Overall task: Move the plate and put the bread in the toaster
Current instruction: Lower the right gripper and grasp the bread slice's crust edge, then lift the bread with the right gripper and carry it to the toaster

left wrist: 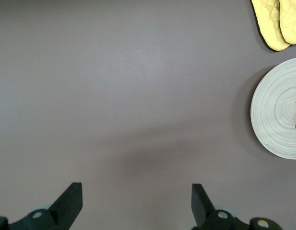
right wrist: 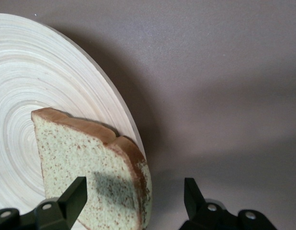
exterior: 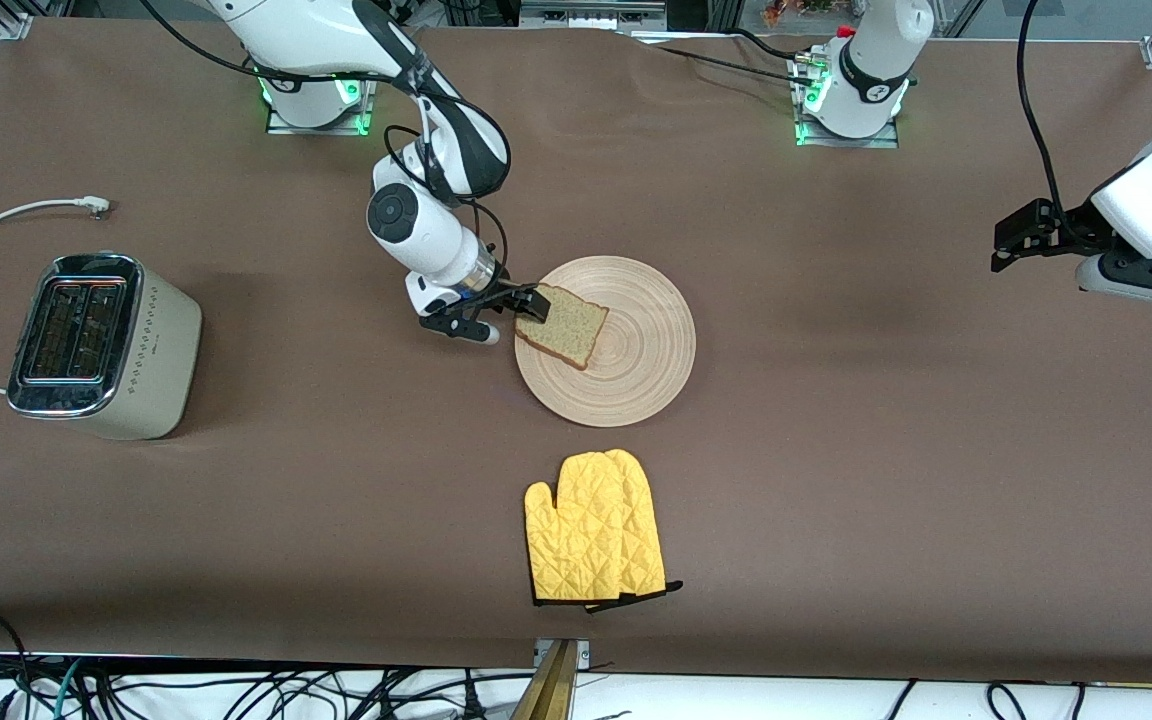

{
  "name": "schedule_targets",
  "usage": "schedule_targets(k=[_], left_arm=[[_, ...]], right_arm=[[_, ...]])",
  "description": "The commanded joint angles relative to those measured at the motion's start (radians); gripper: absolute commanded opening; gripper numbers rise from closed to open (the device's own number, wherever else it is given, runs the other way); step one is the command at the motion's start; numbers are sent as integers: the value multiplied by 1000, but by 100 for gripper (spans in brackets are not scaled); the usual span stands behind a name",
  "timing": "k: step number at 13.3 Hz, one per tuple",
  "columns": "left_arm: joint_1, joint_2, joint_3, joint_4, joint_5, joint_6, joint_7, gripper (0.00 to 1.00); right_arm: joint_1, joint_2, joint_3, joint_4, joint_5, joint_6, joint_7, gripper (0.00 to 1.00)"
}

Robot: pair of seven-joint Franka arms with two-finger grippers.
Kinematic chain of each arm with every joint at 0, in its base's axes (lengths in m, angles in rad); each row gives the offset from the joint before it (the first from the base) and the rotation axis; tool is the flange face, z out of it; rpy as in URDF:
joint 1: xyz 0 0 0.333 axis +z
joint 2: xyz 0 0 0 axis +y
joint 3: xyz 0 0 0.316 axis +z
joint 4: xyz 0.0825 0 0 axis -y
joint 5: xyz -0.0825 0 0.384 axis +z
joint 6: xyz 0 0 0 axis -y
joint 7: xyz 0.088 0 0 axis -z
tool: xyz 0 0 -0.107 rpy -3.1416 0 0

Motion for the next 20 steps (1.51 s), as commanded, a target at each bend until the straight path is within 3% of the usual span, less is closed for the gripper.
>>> schedule_targets(k=[1,8,12,15,17,20], left_arm=[[-9,-10,1,7,24,-16,-14,100],[-10,-10,1,7,15,-16,-15,100],[-10,-10,1,7,15,-16,-15,100],[-10,-10,1,7,15,-16,-14,100],[-10,-10,1,7,15,-16,-15,100],[-9,-10,1,7,16,-16,-15,100]], right_arm=[[-5,-39,8,-43,19,14,-4,66],[-7,-61,5,-38,19,-28,-9,2],[-7,-96,2,-28,19,-84,-9,0],[-5,-154,-36,9,14,-219,-13,0],[-5,-202,-77,34,9,-326,-50,0],[-5,-257,-189,95,0,-536,-214,0]])
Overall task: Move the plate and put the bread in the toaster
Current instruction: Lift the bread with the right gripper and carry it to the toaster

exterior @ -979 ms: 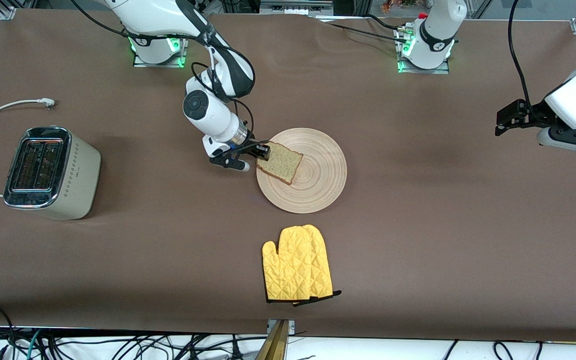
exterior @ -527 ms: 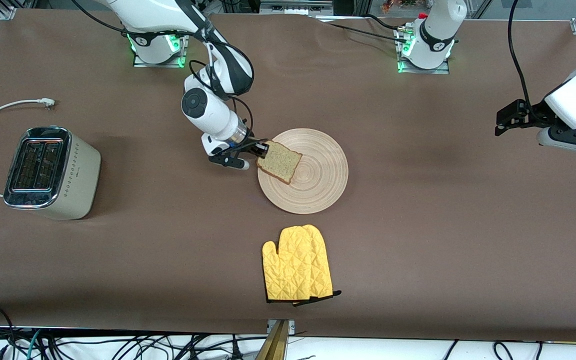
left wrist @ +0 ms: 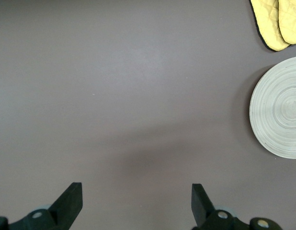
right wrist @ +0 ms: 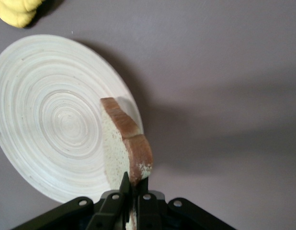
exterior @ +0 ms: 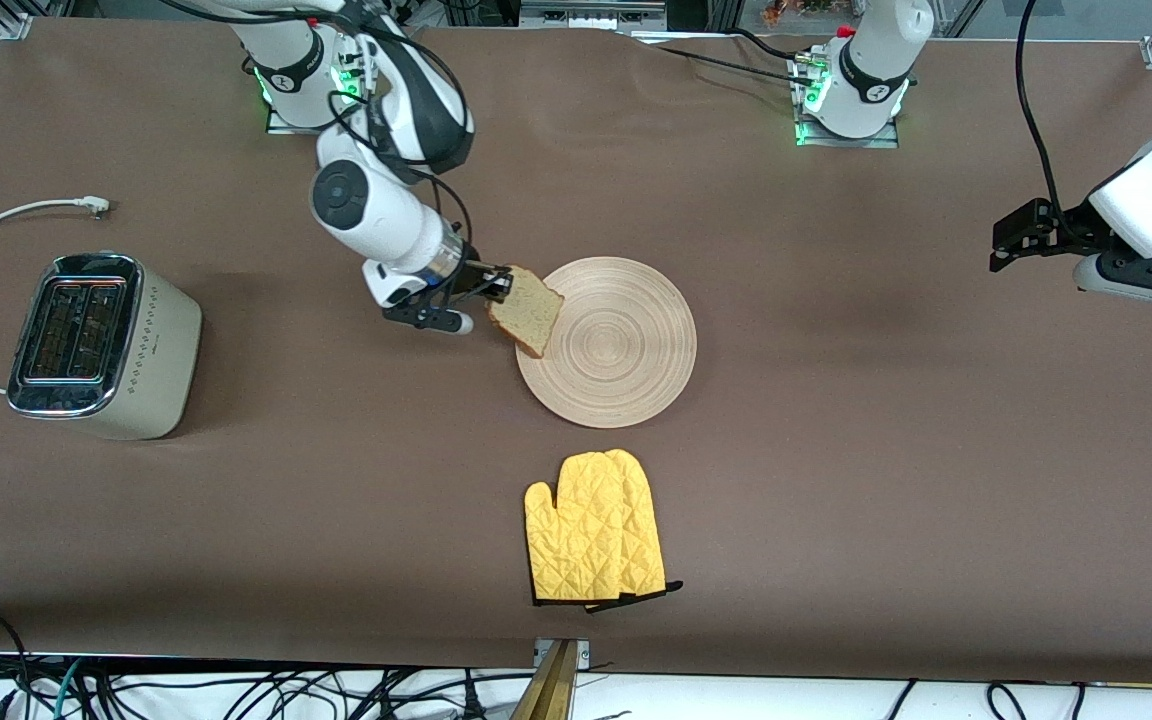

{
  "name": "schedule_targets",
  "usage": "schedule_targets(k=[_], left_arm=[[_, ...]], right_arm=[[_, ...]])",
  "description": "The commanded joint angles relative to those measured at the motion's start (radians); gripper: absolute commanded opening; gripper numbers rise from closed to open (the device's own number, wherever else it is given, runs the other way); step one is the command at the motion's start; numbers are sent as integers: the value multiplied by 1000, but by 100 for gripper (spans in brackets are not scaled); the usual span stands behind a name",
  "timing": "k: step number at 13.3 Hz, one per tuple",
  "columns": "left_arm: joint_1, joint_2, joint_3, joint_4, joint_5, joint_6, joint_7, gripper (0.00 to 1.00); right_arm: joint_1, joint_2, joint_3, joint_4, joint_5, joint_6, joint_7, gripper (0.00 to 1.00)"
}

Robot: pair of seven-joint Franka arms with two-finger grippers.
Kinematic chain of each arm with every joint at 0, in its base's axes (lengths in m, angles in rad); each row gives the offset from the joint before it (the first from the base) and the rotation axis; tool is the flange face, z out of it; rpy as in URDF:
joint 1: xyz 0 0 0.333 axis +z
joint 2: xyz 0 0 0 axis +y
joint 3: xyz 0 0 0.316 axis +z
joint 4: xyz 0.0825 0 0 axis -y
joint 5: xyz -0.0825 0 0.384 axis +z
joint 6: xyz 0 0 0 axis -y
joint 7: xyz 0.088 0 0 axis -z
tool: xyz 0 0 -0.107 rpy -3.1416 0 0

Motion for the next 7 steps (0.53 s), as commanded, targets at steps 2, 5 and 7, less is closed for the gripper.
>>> schedule_targets(k=[2,5,7], left_arm=[[-7,-10,1,6,16,-16,-14,100],[-7,-10,1,6,16,-16,-14,100],[-7,-10,1,6,18,-16,-14,100]], right_arm=[[-2,-70,-146,63,-29,-229,-233,0],[-3,-76,-241,194,-160,-431,-382,0],[-9,-70,-298,282,-230,-542,-503,0]])
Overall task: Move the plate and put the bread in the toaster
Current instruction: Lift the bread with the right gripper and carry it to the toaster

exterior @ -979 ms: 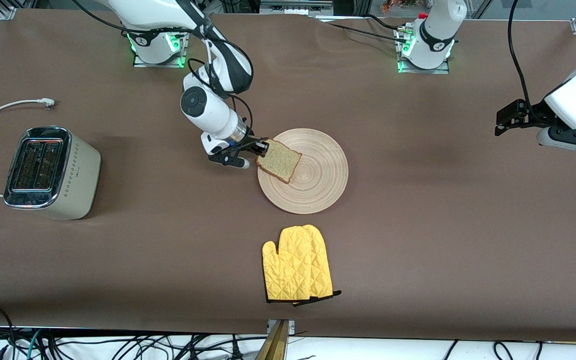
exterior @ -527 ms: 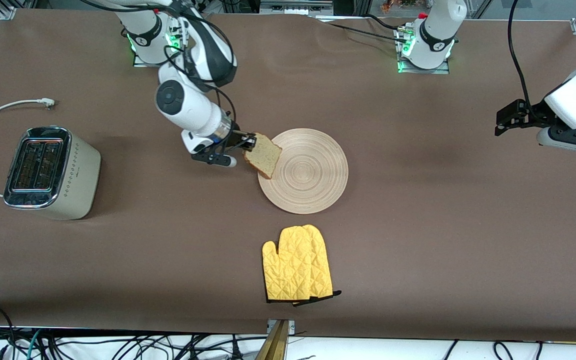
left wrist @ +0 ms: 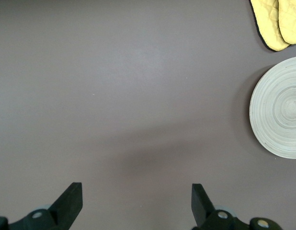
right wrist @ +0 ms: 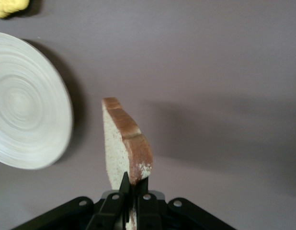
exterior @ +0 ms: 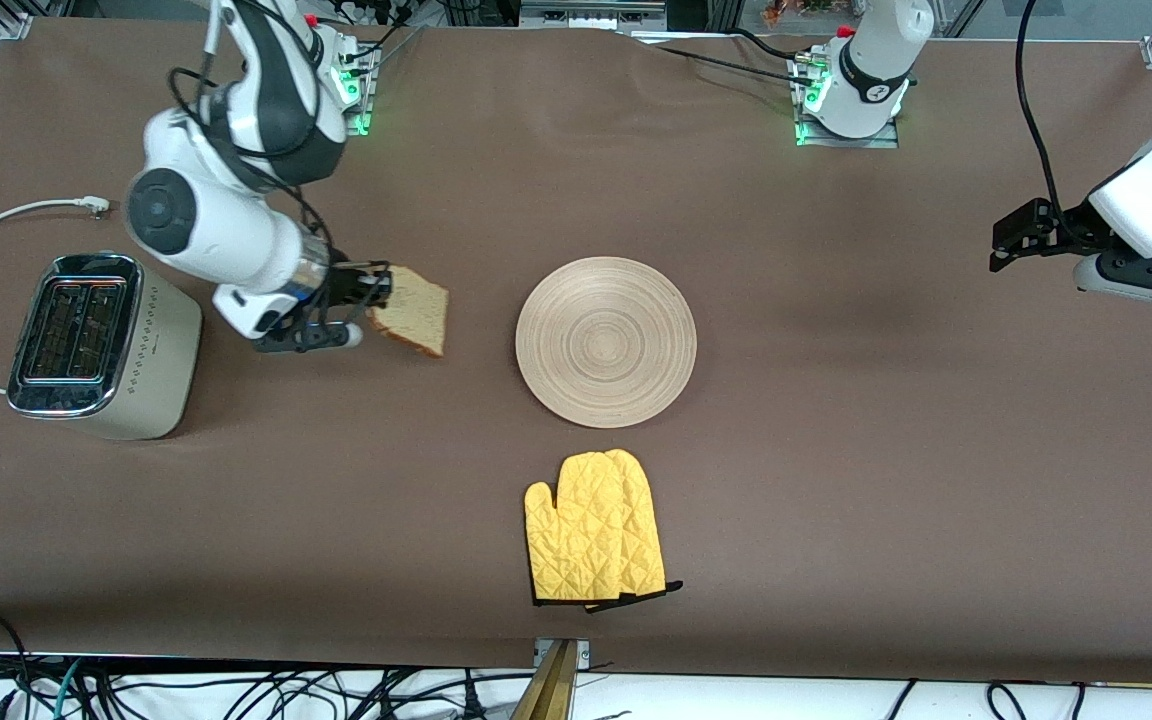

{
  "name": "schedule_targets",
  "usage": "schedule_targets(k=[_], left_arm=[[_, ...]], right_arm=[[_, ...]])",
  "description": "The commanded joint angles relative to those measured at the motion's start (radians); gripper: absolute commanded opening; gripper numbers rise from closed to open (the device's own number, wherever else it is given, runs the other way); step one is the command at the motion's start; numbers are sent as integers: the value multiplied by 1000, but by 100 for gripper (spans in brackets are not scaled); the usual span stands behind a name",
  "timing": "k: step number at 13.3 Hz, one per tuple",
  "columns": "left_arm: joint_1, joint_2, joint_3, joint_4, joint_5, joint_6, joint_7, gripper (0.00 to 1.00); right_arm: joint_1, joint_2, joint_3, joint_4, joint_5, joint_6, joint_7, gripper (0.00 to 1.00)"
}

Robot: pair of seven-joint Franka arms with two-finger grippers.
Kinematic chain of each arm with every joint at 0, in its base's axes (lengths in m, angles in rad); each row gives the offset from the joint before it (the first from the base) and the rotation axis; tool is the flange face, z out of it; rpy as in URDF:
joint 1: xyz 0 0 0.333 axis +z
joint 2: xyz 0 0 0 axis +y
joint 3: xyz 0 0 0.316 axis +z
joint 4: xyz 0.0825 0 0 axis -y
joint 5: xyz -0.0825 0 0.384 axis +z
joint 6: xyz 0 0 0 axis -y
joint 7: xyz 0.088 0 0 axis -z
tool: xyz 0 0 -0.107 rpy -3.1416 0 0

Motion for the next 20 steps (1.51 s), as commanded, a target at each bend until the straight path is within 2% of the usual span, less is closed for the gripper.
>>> schedule_targets(k=[1,4,7,12,17,20], left_arm=[[-7,-10,1,8,19,-16,-14,100],[-10,8,1,35,21,-16,-11,100],[-16,14,-7,41,22,-16,-12,100],[-16,14,-7,41,22,-16,-11,100],[-15,14,-7,41,22,-16,-11,100],[-15,14,-7,41,22,-16,-11,100]], right_arm=[[-4,5,-72,120,-73,-148,-154,0],[-6,9,-164,178,-164,-222,-290,0],[-35,27,-196,229,-268,-292,-297,0],[-56,38,-213,295,-463,-371,-287,0],[-65,81,-314,322,-541,-355,-296,0],[-107,102,-327,323,-543,-336,-300,0]])
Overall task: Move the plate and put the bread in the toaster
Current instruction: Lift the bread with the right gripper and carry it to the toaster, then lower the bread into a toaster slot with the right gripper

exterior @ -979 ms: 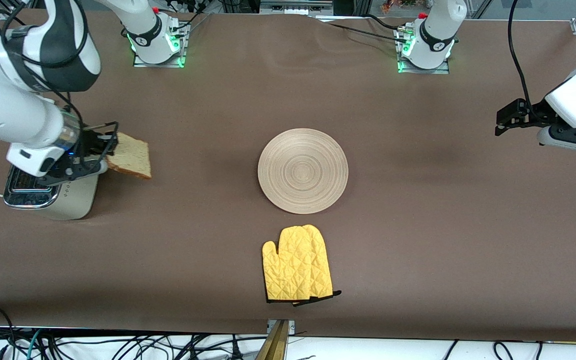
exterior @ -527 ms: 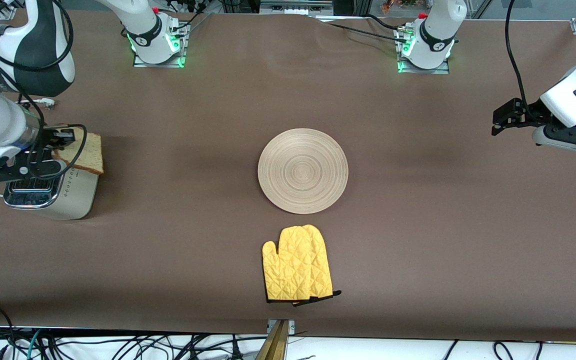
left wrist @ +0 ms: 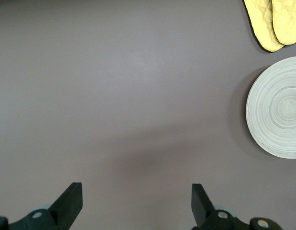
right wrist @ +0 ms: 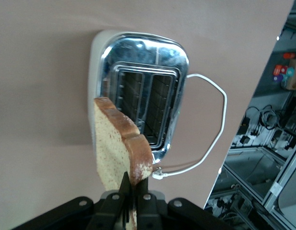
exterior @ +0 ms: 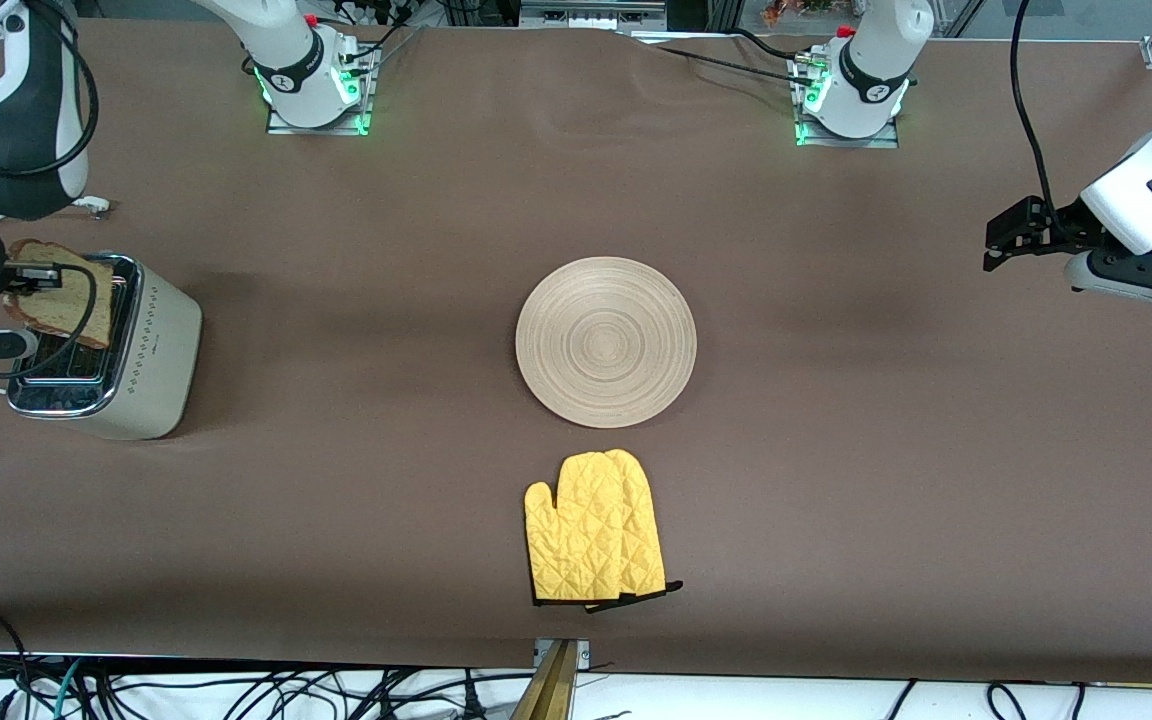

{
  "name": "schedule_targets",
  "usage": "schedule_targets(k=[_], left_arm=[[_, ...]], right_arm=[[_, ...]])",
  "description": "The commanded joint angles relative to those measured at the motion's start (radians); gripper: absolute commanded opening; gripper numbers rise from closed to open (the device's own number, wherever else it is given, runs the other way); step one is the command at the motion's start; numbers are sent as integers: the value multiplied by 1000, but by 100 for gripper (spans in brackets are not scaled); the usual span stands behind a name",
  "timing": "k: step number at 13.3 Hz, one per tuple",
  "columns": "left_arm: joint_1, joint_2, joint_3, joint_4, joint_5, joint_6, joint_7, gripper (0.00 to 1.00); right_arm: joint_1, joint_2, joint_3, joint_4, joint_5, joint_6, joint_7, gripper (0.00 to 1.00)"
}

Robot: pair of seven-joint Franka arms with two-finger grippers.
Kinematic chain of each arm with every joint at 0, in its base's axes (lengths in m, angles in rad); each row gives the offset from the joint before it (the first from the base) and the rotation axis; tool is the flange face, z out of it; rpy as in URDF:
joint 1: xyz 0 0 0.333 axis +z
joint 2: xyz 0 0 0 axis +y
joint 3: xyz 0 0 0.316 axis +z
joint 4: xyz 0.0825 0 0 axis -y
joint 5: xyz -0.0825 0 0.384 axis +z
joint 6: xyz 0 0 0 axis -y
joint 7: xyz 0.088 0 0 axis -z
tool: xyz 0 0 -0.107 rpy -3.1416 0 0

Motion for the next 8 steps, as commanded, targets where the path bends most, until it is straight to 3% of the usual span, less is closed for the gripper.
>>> schedule_targets(k=[1,8], left_arm=[[-6,12,0,29,22,-16,-11,100],[-6,12,0,29,22,-16,-11,100]], right_arm=[[-46,34,-2,39,-9,14,-30,0],[-74,87,-2,39,0,94,-67,0]])
